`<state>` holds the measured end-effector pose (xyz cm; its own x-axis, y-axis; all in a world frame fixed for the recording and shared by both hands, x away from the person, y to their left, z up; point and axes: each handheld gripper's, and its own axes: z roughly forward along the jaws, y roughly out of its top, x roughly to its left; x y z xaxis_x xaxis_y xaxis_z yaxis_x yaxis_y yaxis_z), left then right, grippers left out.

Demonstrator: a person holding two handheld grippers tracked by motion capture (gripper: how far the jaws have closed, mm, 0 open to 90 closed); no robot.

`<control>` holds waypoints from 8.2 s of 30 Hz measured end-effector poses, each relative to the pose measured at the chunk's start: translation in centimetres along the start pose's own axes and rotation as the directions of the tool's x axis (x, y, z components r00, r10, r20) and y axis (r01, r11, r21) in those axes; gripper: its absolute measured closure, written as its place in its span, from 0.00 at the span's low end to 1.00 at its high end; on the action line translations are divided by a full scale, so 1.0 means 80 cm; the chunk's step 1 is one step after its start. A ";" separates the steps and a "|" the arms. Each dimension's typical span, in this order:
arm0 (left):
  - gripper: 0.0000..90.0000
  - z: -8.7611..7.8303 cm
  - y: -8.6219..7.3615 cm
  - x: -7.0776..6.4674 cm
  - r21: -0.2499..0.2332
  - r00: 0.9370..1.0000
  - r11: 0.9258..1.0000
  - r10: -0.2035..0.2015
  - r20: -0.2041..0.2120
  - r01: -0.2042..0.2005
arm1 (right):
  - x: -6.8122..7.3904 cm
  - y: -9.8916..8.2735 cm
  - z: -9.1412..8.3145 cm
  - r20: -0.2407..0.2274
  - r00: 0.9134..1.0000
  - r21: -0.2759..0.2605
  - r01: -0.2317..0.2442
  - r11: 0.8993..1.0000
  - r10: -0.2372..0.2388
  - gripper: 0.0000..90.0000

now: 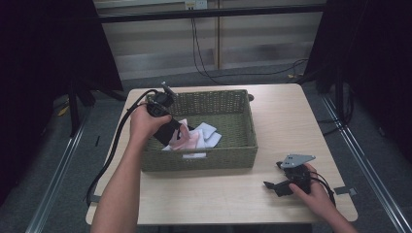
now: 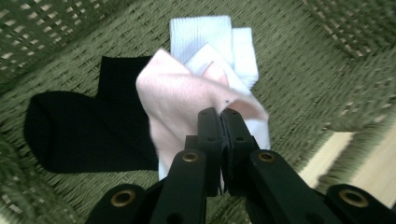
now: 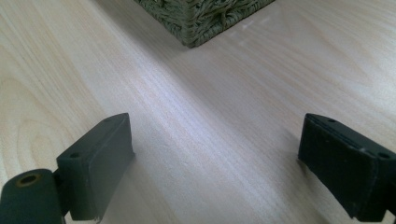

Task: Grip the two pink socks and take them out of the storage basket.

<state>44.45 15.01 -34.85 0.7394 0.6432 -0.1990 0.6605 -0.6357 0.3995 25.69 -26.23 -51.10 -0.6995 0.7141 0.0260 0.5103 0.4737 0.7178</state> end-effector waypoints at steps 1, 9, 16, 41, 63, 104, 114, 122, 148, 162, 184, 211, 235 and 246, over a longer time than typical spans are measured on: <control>0.98 -0.004 0.001 -0.001 0.001 1.000 1.000 0.002 -0.003 -0.002 | 0.000 0.000 0.000 0.000 1.000 0.000 0.000 1.000 0.000 0.10; 0.97 -0.040 0.007 -0.012 -0.027 1.000 0.999 0.019 0.000 -0.019 | 0.000 0.000 0.000 0.000 1.000 -0.001 0.002 1.000 -0.002 0.10; 0.98 -0.064 0.013 -0.024 -0.038 0.999 0.998 0.042 0.021 -0.042 | 0.000 0.000 0.000 0.000 1.000 -0.001 0.002 1.000 -0.002 0.10; 0.98 -0.100 -0.003 -0.068 -0.050 0.986 0.992 0.122 0.113 -0.117 | 0.000 0.000 0.000 0.000 1.000 -0.001 0.002 1.000 -0.002 0.10; 0.97 -0.094 -0.018 -0.106 -0.040 0.963 0.978 0.207 0.171 -0.203 | 0.000 0.000 0.000 0.001 1.000 -0.001 0.003 1.000 -0.003 0.10; 0.34 0.009 -0.002 -0.046 0.010 0.986 0.986 0.165 -0.029 -0.165 | 0.000 0.000 0.000 0.000 1.000 0.001 0.000 1.000 0.000 0.10; 0.33 0.039 0.006 -0.032 0.039 0.987 0.987 0.155 -0.040 -0.154 | 0.000 0.000 0.000 0.000 1.000 0.001 0.000 1.000 0.000 0.10; 0.31 0.070 0.000 -0.012 0.039 0.991 0.991 0.128 -0.045 -0.127 | 0.000 0.000 0.000 0.000 1.000 0.001 0.000 1.000 0.000 0.10; 0.43 0.129 0.002 0.004 0.130 0.996 0.989 0.075 -0.042 -0.069 | 0.000 0.000 0.000 0.000 1.000 0.001 0.000 1.000 0.000 0.10; 0.84 0.098 0.000 -0.002 0.133 0.993 0.989 0.071 -0.097 -0.058 | 0.000 0.000 0.000 -0.001 1.000 0.001 0.000 1.000 0.000 0.10; 0.84 0.036 0.013 -0.008 0.070 1.000 0.997 0.007 0.000 -0.007 | 0.000 0.000 0.000 0.000 1.000 0.000 0.000 1.000 0.000 0.10; 0.84 -0.011 0.028 -0.029 0.054 0.998 0.998 0.026 0.049 -0.029 | 0.000 0.000 0.000 0.000 1.000 -0.001 0.002 1.000 -0.002 0.10; 0.84 -0.038 0.031 -0.047 0.047 0.997 0.998 0.046 0.068 -0.049 | 0.000 0.000 0.000 0.000 1.000 0.000 0.002 1.000 -0.002 0.10; 0.84 -0.046 0.025 -0.054 0.057 0.996 0.997 0.055 0.067 -0.059 | 0.000 0.000 0.000 0.001 1.000 0.000 0.002 1.000 -0.002 0.10</control>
<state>42.12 12.50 -29.92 0.7820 0.5768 -0.2363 0.6218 -0.6959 0.3592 25.70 -26.23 -51.10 -0.7001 0.7137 0.0238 0.5086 0.4750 0.7181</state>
